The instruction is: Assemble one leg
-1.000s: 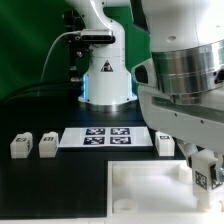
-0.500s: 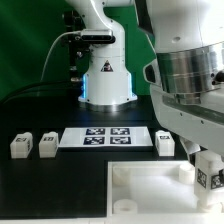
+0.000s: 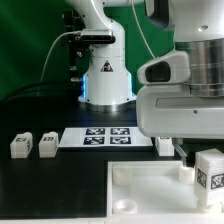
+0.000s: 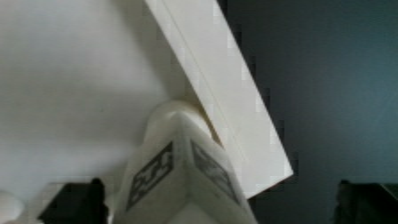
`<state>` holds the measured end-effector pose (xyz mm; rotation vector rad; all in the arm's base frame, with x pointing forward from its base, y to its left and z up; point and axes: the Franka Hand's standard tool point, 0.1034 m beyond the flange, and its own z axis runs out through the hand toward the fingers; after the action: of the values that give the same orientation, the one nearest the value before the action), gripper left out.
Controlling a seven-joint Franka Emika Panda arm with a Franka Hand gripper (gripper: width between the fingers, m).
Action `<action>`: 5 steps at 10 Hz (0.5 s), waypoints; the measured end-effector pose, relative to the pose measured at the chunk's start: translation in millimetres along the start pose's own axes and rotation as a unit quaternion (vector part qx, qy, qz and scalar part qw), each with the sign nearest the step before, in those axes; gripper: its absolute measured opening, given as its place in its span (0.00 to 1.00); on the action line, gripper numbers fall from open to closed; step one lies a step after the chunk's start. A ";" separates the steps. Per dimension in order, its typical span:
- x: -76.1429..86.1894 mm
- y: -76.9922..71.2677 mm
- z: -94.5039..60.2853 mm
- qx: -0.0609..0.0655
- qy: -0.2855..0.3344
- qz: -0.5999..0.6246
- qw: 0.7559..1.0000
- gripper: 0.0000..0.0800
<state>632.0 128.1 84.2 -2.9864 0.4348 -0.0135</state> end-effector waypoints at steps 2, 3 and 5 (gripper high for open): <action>4.9 7.4 2.1 -0.013 0.004 -0.161 0.987 0.81; 10.5 19.4 2.9 -0.015 0.003 -0.239 0.971 0.81; 10.8 21.8 4.2 -0.014 0.001 -0.257 0.966 0.79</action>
Offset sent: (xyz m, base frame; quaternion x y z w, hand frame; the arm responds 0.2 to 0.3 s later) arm 0.0146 -0.0219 -0.0061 0.0109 0.0158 -0.3151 0.9489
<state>636.3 104.8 77.2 -3.0322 -0.3497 -0.0599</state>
